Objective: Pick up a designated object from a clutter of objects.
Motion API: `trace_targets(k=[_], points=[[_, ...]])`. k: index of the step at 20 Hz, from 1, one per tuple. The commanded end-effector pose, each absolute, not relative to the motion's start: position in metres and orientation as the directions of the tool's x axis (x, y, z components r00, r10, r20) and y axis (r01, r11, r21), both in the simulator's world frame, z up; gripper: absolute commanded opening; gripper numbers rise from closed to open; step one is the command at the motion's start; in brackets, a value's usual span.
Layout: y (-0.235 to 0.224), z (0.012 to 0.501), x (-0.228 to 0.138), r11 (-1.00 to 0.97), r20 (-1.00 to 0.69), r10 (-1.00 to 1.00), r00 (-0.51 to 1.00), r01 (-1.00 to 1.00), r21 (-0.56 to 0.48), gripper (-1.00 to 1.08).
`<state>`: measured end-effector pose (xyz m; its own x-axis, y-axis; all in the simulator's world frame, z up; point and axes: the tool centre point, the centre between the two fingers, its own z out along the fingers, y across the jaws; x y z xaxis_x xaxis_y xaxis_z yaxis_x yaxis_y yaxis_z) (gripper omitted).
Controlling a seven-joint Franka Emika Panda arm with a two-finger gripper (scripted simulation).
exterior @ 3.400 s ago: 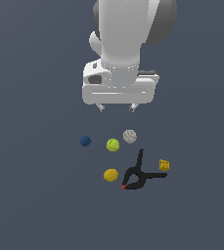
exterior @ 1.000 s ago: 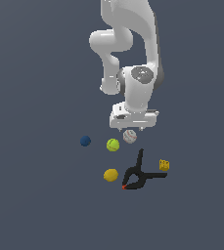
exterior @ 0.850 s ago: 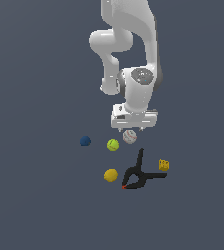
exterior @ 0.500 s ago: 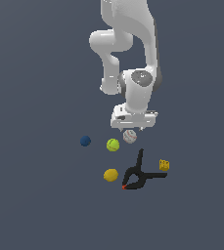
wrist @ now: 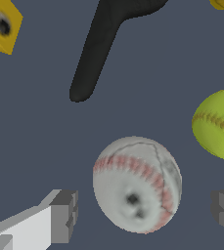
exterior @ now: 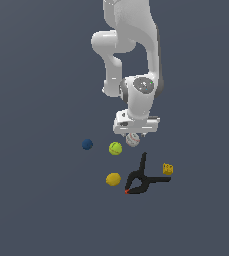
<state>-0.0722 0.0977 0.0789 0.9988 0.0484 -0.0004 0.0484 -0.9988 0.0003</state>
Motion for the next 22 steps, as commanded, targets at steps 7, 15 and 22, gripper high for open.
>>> trace_targets(k=[7,15,22], points=[[0.098,0.050,-0.073,-0.999,0.000,0.048,0.999,0.048,0.000,1.00],[0.098,0.047,-0.073,-0.999,0.000,0.048,0.999,0.048,0.000,-1.00],[0.098,0.049,-0.073,-0.999,0.001,0.049,0.999,0.049,0.000,-1.00]])
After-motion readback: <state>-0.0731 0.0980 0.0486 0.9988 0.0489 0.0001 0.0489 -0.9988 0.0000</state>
